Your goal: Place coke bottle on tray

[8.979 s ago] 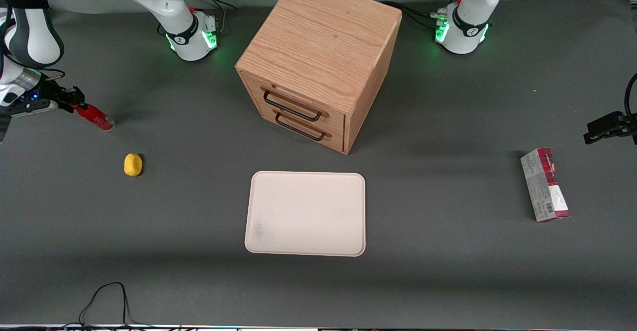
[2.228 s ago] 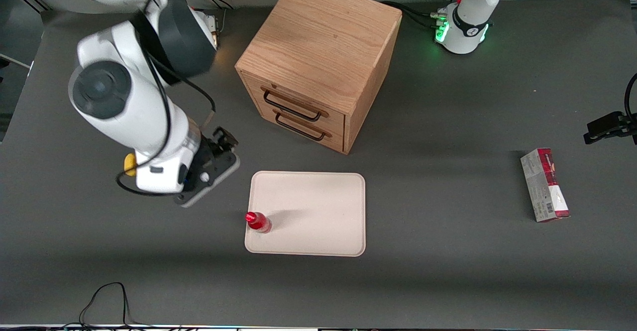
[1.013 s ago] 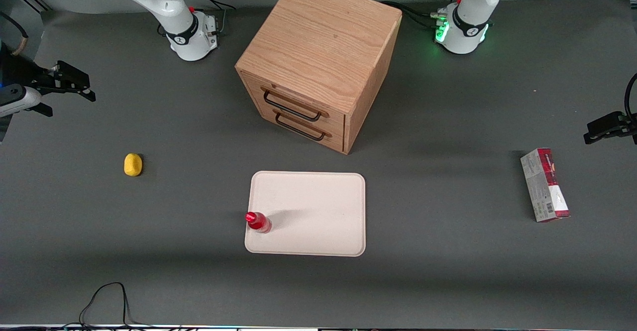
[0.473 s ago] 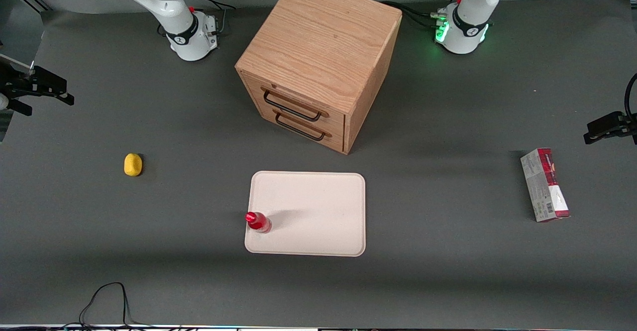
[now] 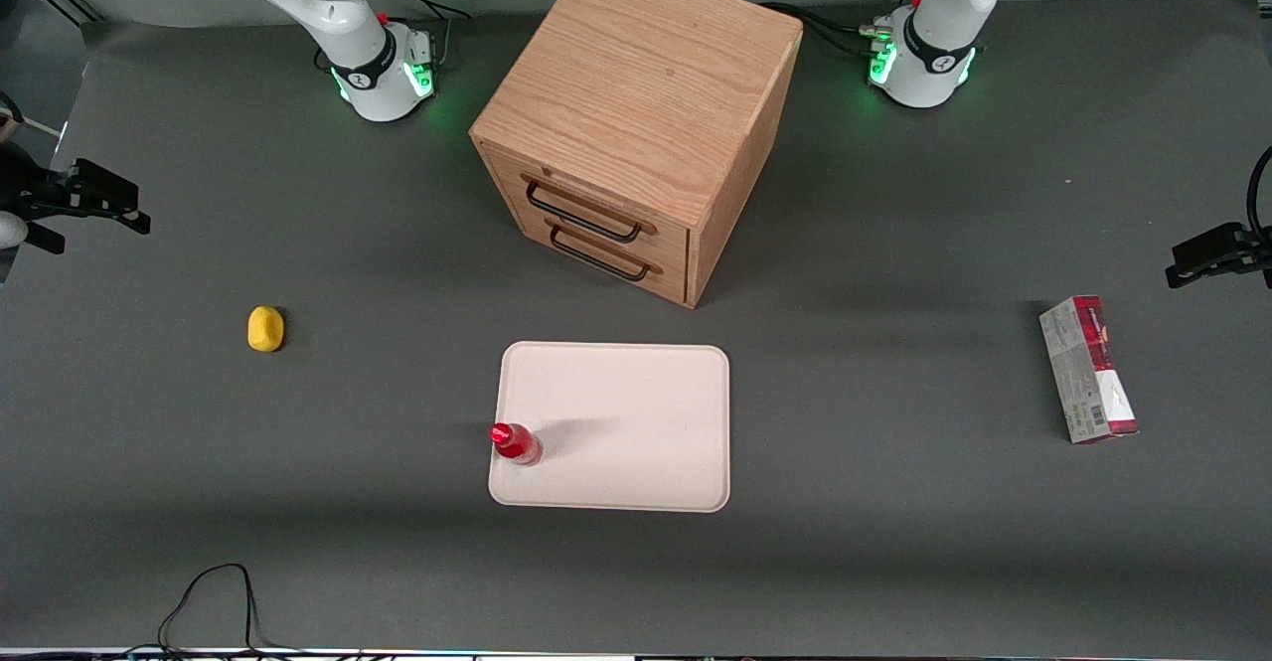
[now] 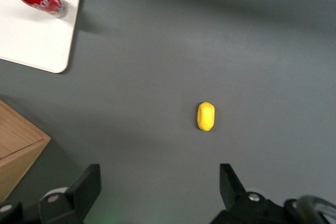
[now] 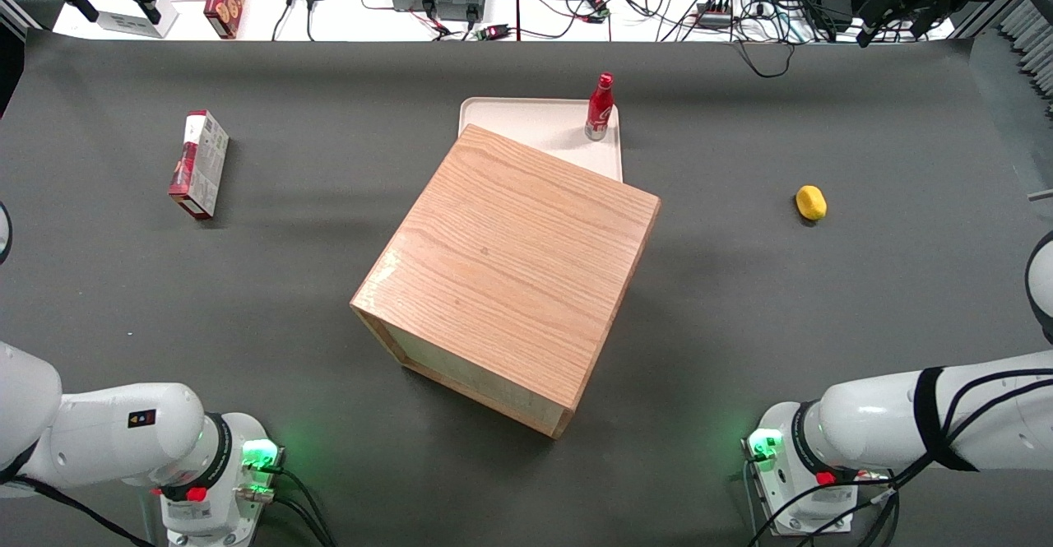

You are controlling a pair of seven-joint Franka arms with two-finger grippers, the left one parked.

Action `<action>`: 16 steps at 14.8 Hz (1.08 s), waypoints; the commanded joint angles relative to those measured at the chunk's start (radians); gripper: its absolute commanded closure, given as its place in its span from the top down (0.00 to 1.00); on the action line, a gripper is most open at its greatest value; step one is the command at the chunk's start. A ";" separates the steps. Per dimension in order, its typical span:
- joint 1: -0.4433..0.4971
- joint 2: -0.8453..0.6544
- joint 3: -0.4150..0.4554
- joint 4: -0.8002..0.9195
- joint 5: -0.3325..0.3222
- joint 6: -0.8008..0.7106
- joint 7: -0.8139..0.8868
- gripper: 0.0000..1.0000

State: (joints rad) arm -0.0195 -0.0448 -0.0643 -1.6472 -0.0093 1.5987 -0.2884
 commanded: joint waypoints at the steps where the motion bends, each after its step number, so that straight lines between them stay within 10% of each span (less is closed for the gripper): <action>1: -0.004 0.007 0.024 0.021 -0.024 -0.002 0.104 1.00; 16: -0.005 0.036 0.014 0.055 -0.020 -0.017 0.149 1.00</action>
State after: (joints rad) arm -0.0218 -0.0250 -0.0521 -1.6235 -0.0184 1.5990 -0.1649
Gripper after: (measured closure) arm 0.000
